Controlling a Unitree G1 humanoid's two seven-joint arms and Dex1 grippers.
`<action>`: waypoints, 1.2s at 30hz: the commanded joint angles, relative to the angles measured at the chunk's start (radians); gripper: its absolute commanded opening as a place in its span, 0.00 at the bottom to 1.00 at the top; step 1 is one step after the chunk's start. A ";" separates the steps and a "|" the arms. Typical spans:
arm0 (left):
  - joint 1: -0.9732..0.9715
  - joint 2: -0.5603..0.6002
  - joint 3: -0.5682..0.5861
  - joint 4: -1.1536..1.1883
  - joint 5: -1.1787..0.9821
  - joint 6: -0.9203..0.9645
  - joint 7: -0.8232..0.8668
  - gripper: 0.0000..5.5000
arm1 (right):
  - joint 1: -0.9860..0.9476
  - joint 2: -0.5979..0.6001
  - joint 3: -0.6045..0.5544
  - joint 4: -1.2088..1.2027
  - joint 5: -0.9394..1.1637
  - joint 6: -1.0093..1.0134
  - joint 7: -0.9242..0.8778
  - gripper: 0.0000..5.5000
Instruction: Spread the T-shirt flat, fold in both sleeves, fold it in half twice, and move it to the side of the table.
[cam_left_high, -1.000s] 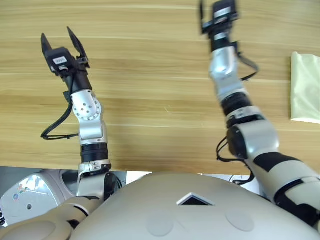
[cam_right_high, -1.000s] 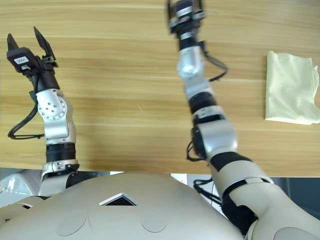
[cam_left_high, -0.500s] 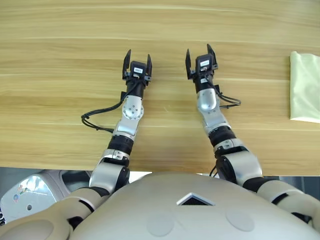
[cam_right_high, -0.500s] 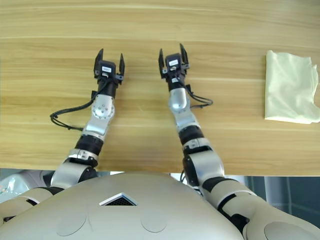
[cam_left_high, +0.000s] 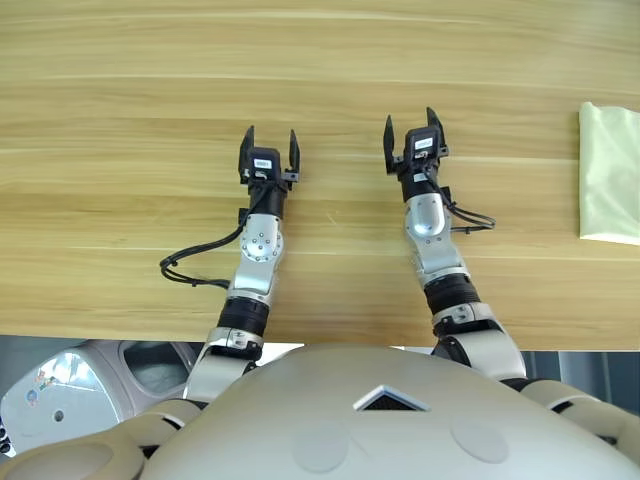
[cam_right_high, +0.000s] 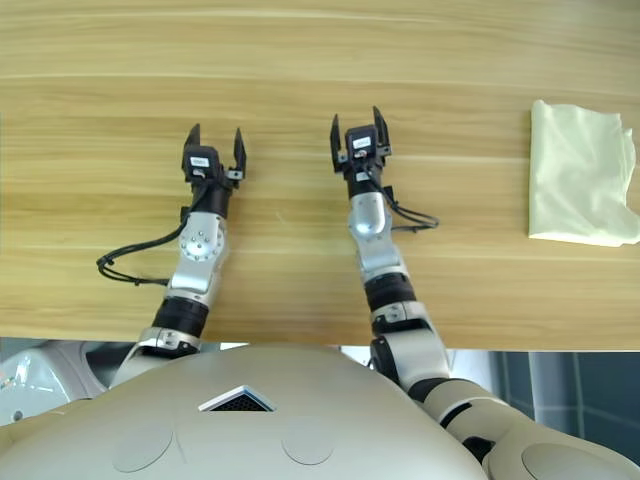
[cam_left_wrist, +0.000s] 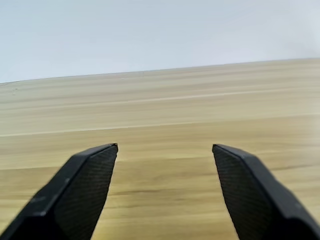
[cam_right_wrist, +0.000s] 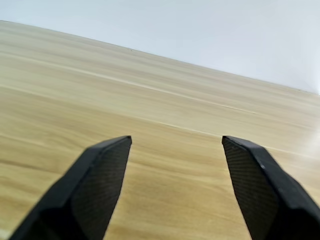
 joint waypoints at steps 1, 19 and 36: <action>-0.009 -0.023 0.006 0.005 -0.001 0.008 0.009 0.65 | 0.010 -0.004 0.007 0.001 -0.007 0.005 0.004 0.67; -0.053 -0.024 0.029 0.065 -0.024 -0.028 0.010 0.76 | 0.001 -0.007 0.015 0.051 -0.031 -0.043 -0.018 0.68; -0.087 -0.020 0.032 0.123 -0.004 -0.066 0.041 0.70 | -0.023 -0.015 0.020 0.082 -0.059 -0.071 -0.046 0.68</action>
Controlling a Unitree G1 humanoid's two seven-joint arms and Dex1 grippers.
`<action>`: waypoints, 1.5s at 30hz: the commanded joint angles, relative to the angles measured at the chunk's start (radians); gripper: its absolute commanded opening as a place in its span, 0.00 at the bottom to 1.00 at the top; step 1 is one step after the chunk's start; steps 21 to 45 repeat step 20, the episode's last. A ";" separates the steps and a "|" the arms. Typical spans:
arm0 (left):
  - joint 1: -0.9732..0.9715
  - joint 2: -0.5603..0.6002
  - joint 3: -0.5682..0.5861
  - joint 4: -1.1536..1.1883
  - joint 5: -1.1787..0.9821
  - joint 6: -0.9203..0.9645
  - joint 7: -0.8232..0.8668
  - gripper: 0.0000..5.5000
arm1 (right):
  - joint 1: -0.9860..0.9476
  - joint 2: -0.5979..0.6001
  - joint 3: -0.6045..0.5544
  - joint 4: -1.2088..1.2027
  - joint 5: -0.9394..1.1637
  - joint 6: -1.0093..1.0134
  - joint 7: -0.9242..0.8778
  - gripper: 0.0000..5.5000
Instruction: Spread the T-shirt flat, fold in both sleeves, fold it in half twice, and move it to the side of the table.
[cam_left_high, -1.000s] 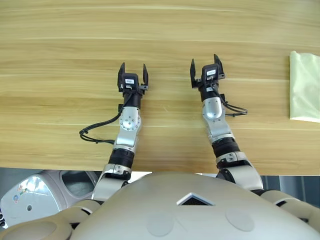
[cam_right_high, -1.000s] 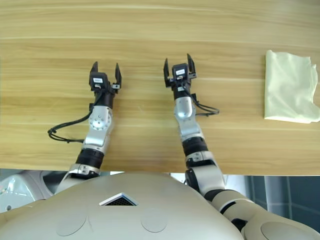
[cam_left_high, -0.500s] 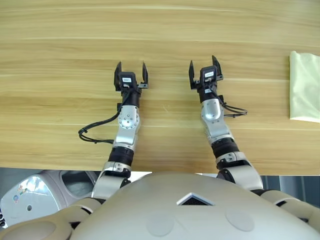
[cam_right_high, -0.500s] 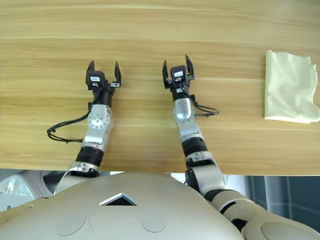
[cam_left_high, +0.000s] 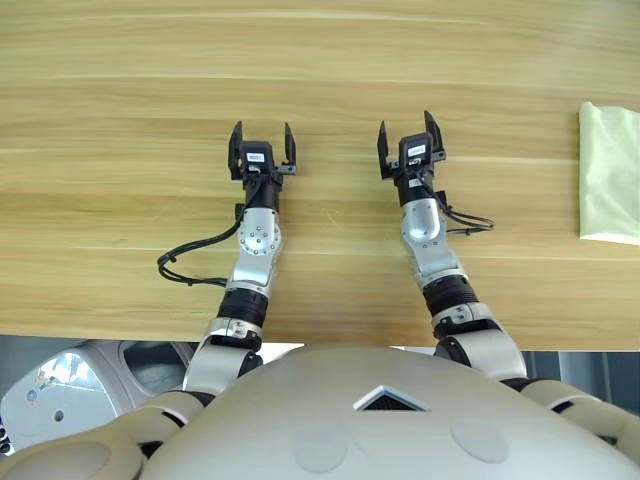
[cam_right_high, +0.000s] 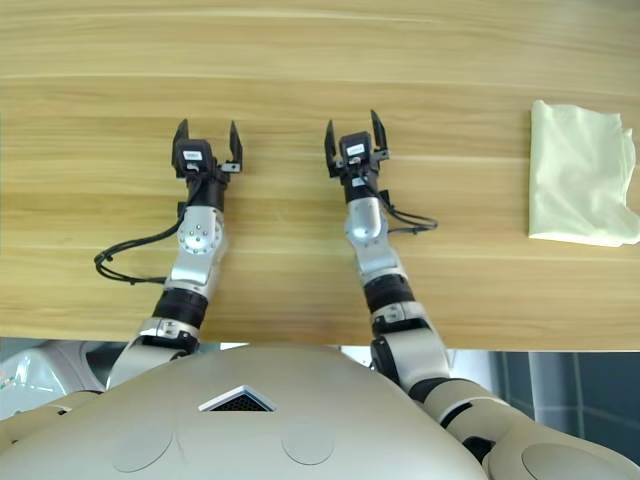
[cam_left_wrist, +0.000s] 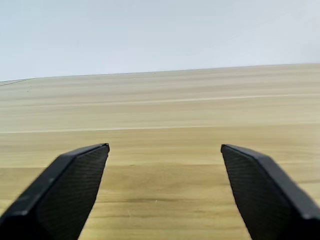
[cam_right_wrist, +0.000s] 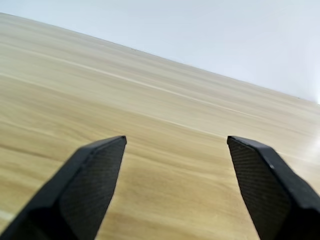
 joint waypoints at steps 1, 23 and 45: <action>-0.029 -0.023 0.008 0.019 0.005 0.003 0.016 0.70 | -0.022 -0.002 0.001 0.025 -0.005 -0.006 -0.009 0.68; -0.058 -0.020 0.007 0.066 0.023 -0.016 0.050 0.70 | -0.039 -0.003 -0.001 0.061 -0.002 -0.048 -0.030 0.68; -0.058 -0.020 0.007 0.066 0.023 -0.016 0.050 0.70 | -0.039 -0.003 -0.001 0.061 -0.002 -0.048 -0.030 0.68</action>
